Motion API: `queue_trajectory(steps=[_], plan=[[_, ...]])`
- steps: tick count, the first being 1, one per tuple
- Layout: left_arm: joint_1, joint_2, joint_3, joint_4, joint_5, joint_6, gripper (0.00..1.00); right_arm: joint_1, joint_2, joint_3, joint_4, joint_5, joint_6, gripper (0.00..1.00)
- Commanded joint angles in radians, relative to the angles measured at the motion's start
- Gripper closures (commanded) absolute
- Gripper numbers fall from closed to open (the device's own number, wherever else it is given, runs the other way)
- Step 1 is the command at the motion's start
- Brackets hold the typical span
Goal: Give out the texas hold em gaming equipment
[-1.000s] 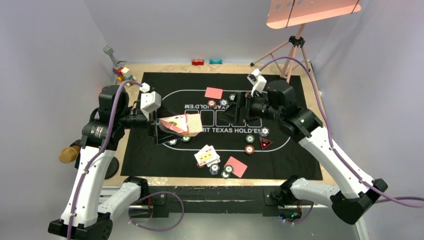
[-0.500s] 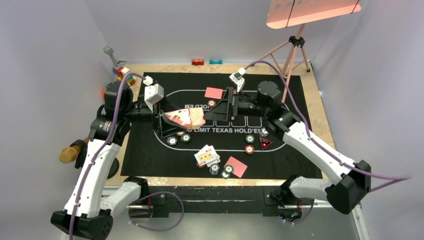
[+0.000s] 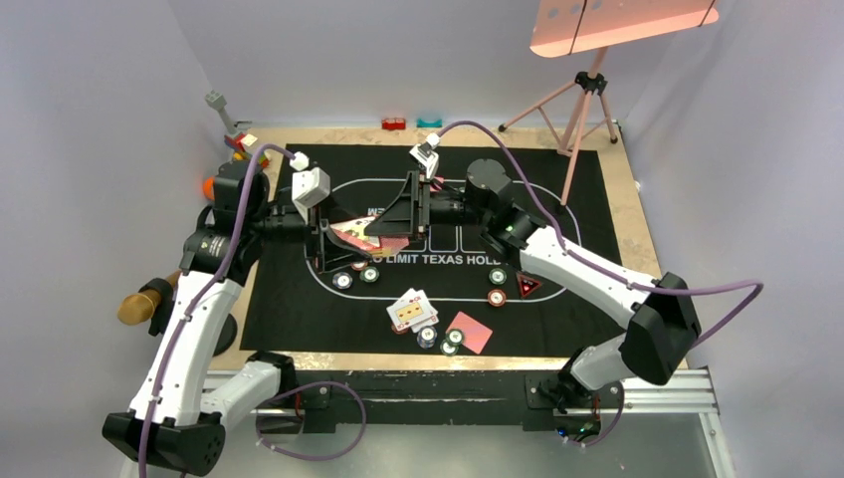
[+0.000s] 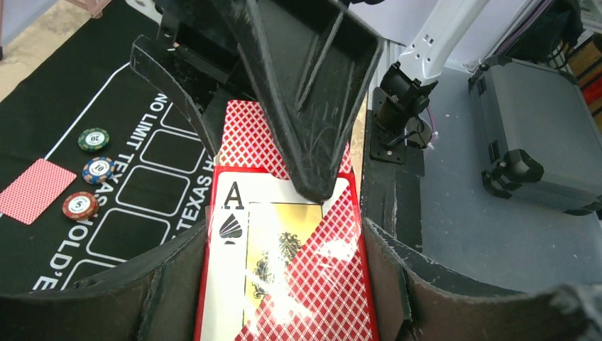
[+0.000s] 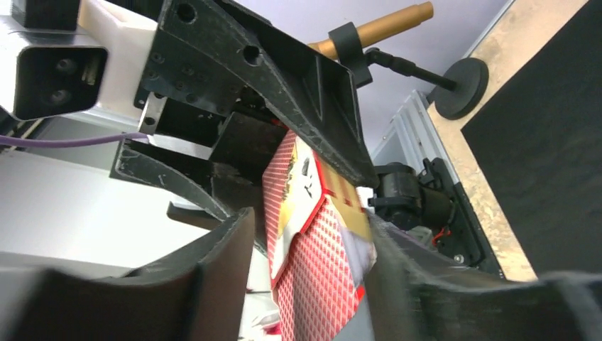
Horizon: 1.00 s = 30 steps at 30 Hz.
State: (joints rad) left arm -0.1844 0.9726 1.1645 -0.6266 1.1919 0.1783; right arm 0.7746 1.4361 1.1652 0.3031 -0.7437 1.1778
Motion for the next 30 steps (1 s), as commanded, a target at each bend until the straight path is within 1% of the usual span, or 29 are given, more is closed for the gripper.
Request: queue_trajectory(steps=[1, 2, 3, 7, 8, 10, 12, 14, 15, 16, 17, 18, 19, 21, 22, 26, 30], plan=[[0.000, 0.010, 0.041, -0.055, -0.007, 0.104, 1.00, 0.020, 0.022, 0.046, 0.135, 0.004, 0.082, 0.52], [0.001, 0.013, 0.046, -0.066, -0.014, 0.114, 1.00, 0.023, 0.029, 0.047, 0.139, 0.001, 0.088, 0.60], [0.000, 0.015, 0.048, -0.067, -0.018, 0.121, 1.00, 0.027, 0.035, 0.048, 0.141, -0.001, 0.090, 0.65], [0.000, 0.033, 0.064, -0.095, -0.053, 0.168, 1.00, 0.032, 0.043, 0.031, 0.148, -0.005, 0.105, 0.78], [-0.001, 0.038, 0.068, -0.110, -0.065, 0.187, 0.97, 0.032, 0.043, 0.025, 0.151, -0.004, 0.109, 0.81], [-0.003, 0.053, 0.081, -0.160, -0.074, 0.236, 0.82, 0.032, 0.043, 0.014, 0.152, 0.001, 0.110, 0.88], [-0.013, 0.066, 0.098, -0.231, -0.092, 0.314, 0.67, 0.032, 0.042, 0.011, 0.136, 0.009, 0.090, 0.91], [-0.025, 0.077, 0.111, -0.316, -0.123, 0.411, 0.58, 0.032, 0.045, 0.013, 0.102, 0.013, 0.067, 0.94], [-0.033, 0.079, 0.115, -0.364, -0.153, 0.491, 0.54, 0.031, 0.046, 0.010, 0.095, 0.018, 0.063, 0.95], [-0.042, 0.077, 0.114, -0.401, -0.179, 0.539, 0.52, 0.031, 0.050, 0.004, 0.090, 0.019, 0.060, 0.95], [-0.049, 0.071, 0.107, -0.429, -0.199, 0.584, 0.42, 0.031, 0.055, -0.001, 0.088, 0.021, 0.058, 0.96], [-0.056, 0.062, 0.097, -0.441, -0.220, 0.614, 0.29, 0.031, 0.061, -0.006, 0.079, 0.025, 0.056, 0.96], [-0.064, 0.050, 0.086, -0.446, -0.243, 0.644, 0.18, 0.030, 0.069, -0.011, 0.073, 0.026, 0.057, 0.96], [-0.080, 0.027, 0.066, -0.434, -0.287, 0.681, 0.09, 0.029, 0.088, -0.015, 0.073, 0.015, 0.061, 0.97], [-0.089, 0.020, 0.062, -0.427, -0.310, 0.690, 0.02, 0.027, 0.098, -0.014, 0.072, 0.010, 0.063, 0.98], [-0.112, 0.036, 0.075, -0.423, -0.353, 0.699, 0.00, 0.025, 0.127, 0.006, 0.042, 0.000, 0.048, 1.00], [-0.126, 0.052, 0.087, -0.394, -0.374, 0.670, 0.00, 0.025, 0.137, 0.025, -0.017, 0.004, 0.008, 1.00]])
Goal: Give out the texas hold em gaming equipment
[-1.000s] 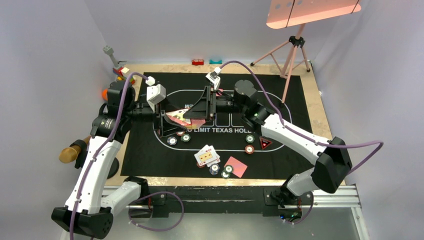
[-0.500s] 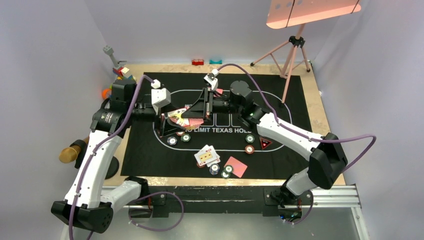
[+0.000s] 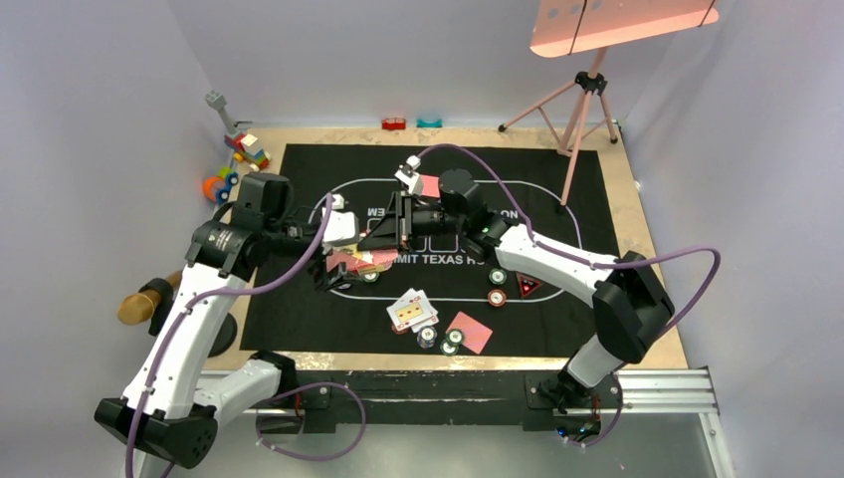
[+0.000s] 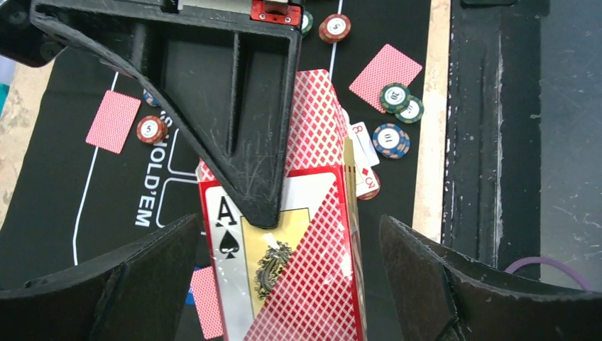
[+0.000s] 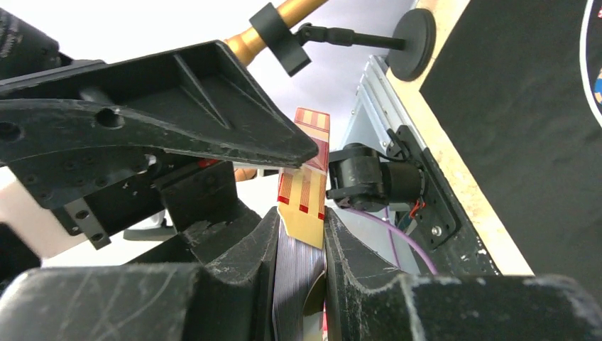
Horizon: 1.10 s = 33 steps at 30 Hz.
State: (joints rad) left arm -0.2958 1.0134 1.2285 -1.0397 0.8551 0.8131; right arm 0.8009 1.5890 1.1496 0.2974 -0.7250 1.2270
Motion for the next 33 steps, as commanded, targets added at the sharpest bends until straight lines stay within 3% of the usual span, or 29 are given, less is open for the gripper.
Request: queue_trajectory(steps=[1, 13, 16, 25, 30, 33], plan=[[-0.022, 0.013, 0.023, 0.013, -0.041, 0.041, 0.00, -0.003, -0.014, 0.041, -0.017, -0.013, -0.044, 1.00], [-0.083, 0.048, -0.024, 0.068, -0.204, 0.027, 0.01, -0.009, -0.013, 0.050, -0.067, -0.003, -0.080, 1.00], [-0.086, 0.052, -0.032, 0.077, -0.220, 0.020, 0.07, -0.014, -0.019, 0.042, -0.067, 0.001, -0.080, 1.00], [-0.133, 0.050, -0.031, 0.070, -0.246, -0.013, 0.35, -0.015, -0.009, 0.051, -0.069, 0.019, -0.074, 1.00], [-0.135, 0.039, -0.026, 0.061, -0.239, -0.059, 0.66, -0.019, -0.026, 0.053, -0.110, 0.035, -0.101, 0.78], [-0.134, 0.035, -0.026, 0.055, -0.236, -0.079, 0.75, -0.028, -0.042, 0.056, -0.149, 0.041, -0.128, 0.67]])
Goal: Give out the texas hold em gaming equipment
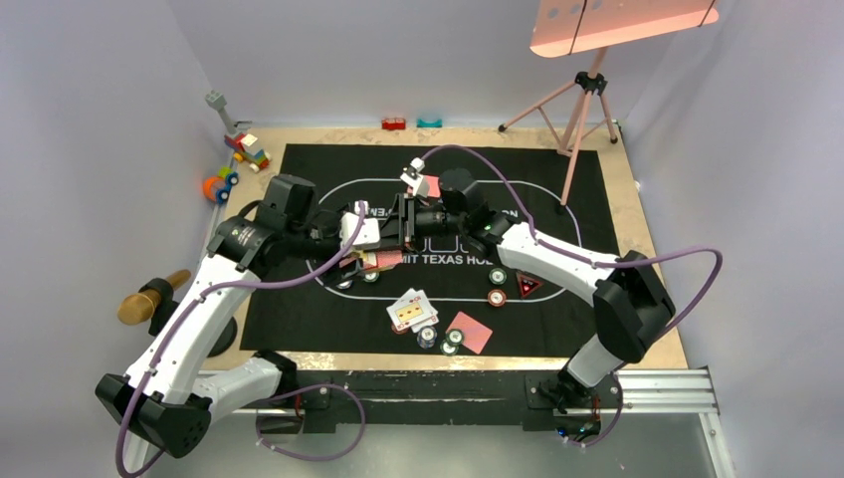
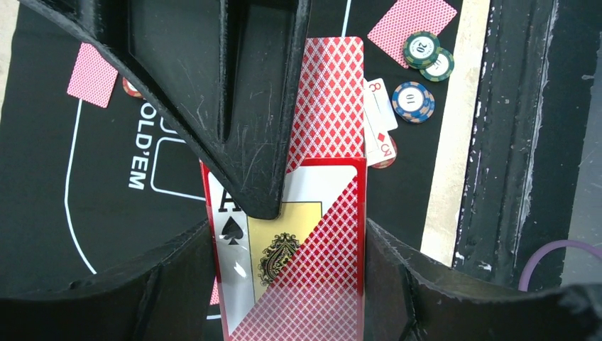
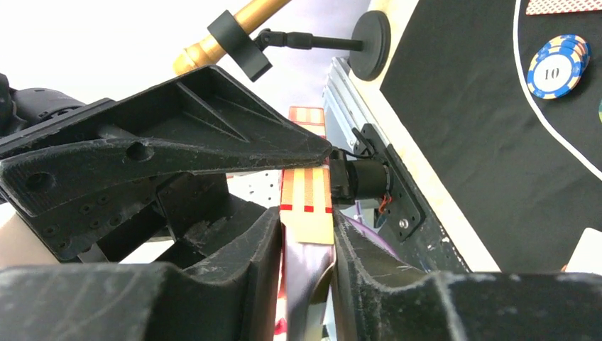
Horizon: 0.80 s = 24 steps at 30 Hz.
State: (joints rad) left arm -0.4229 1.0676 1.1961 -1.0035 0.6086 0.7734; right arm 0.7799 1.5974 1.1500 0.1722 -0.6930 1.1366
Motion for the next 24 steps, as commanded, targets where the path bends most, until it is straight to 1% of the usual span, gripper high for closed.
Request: queue_trajectory(steps=[1, 2, 3, 4, 5, 7, 8, 9, 12, 20, 24], plan=[[-0.007, -0.021, 0.007, 0.019, 0.012, -0.049, 0.80, -0.012, -0.058, 0.056, -0.045, 0.012, -0.053, 0.62], [-0.007, -0.021, 0.010, 0.019, 0.014, -0.060, 0.84, -0.016, -0.066, 0.056, -0.067, 0.016, -0.070, 0.57], [-0.007, -0.021, 0.014, 0.020, 0.015, -0.070, 0.86, -0.021, -0.076, 0.052, -0.089, 0.020, -0.086, 0.53], [-0.007, -0.019, 0.019, 0.019, 0.019, -0.079, 0.87, -0.026, -0.085, 0.049, -0.106, 0.025, -0.100, 0.48], [-0.007, -0.019, 0.021, 0.019, 0.022, -0.084, 0.87, -0.031, -0.096, 0.045, -0.125, 0.031, -0.115, 0.44], [-0.006, -0.021, 0.025, 0.024, 0.025, -0.093, 0.89, -0.038, -0.117, 0.033, -0.150, 0.034, -0.141, 0.40], [-0.007, -0.020, 0.026, 0.027, 0.024, -0.098, 0.94, -0.042, -0.124, 0.028, -0.159, 0.037, -0.147, 0.39], [-0.006, -0.017, 0.029, 0.028, 0.023, -0.102, 0.96, -0.045, -0.131, 0.024, -0.167, 0.036, -0.153, 0.38], [-0.007, -0.020, 0.032, 0.032, 0.026, -0.111, 1.00, -0.048, -0.139, 0.024, -0.202, 0.038, -0.174, 0.38], [-0.007, -0.023, 0.052, 0.042, 0.037, -0.126, 1.00, -0.047, -0.076, 0.079, -0.285, 0.010, -0.222, 0.39], [-0.007, -0.026, 0.052, 0.042, 0.034, -0.123, 1.00, -0.047, -0.067, 0.089, -0.290, 0.003, -0.228, 0.41]])
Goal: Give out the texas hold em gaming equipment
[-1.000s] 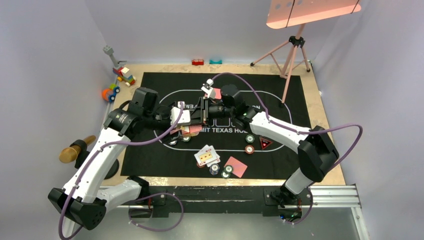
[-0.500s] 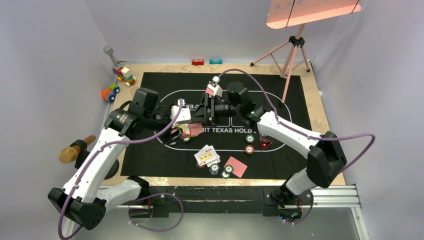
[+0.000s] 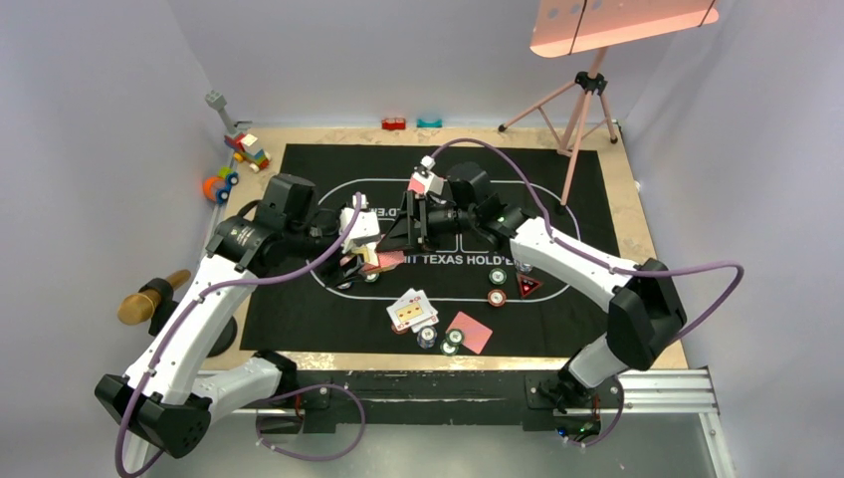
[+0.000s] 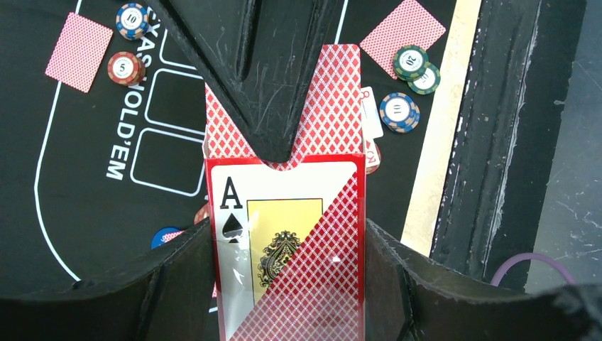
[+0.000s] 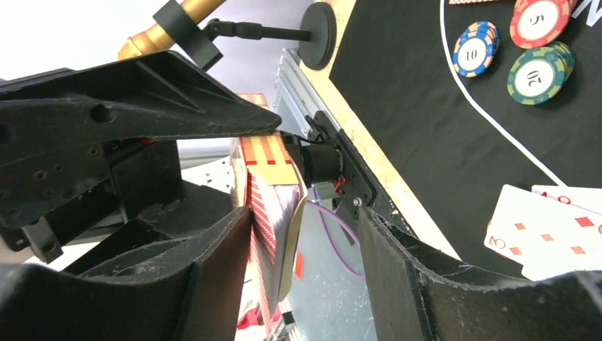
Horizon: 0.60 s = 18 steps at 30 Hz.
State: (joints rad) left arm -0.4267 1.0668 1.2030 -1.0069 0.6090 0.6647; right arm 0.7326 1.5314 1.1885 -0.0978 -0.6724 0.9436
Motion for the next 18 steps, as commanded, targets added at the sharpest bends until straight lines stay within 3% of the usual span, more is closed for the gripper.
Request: queue_trajectory(steps=[1, 10, 18], plan=[[-0.003, -0.024, 0.045, 0.046, 0.033, -0.012, 1.00, 0.001, 0.000, 0.053, -0.020, -0.020, -0.038, 0.41], [-0.003, -0.021, 0.050, 0.066, 0.036, -0.019, 1.00, -0.047, -0.044, 0.022, -0.087, -0.005, -0.081, 0.67], [-0.003, -0.022, 0.041, 0.064, 0.043, -0.019, 1.00, -0.084, -0.093, -0.028, -0.124, 0.004, -0.114, 0.70]])
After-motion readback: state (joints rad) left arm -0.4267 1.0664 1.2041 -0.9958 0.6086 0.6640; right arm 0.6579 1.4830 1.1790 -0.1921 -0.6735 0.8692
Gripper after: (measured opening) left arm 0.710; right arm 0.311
